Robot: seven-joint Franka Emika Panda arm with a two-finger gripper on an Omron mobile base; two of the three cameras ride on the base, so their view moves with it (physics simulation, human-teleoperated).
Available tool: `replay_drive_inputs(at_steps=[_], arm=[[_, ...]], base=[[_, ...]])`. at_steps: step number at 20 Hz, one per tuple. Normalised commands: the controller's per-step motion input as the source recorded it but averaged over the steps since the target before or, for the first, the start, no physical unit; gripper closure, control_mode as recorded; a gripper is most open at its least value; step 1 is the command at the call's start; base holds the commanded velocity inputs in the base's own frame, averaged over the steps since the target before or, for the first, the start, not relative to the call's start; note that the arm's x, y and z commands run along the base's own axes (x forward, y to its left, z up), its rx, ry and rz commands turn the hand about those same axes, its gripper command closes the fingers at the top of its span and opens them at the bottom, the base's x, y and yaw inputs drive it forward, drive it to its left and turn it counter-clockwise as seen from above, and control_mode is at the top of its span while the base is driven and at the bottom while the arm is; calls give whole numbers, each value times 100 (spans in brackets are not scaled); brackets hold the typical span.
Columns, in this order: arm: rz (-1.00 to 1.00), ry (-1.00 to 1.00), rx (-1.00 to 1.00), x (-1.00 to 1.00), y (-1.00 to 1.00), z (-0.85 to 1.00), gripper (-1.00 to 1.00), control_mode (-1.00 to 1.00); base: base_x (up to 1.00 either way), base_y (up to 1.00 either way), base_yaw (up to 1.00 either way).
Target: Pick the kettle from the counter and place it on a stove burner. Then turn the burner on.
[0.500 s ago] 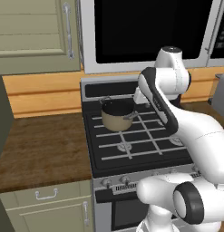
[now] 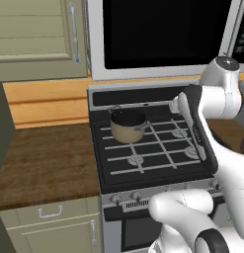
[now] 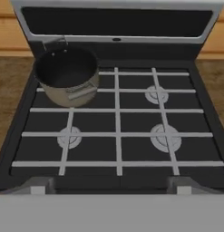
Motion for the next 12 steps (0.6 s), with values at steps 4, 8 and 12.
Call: replay_drive_inputs(at_steps=[4, 8, 12], arm=[[-6, -44, 0, -100, -100, 0, -100, -100], [-9, -37, 0, -100, -100, 0, -100, -100], [-21, -2, 0, -68, -100, 3, -100, -100]], base=[[0, 0, 0], [0, 0, 0], [0, 0, 0]])
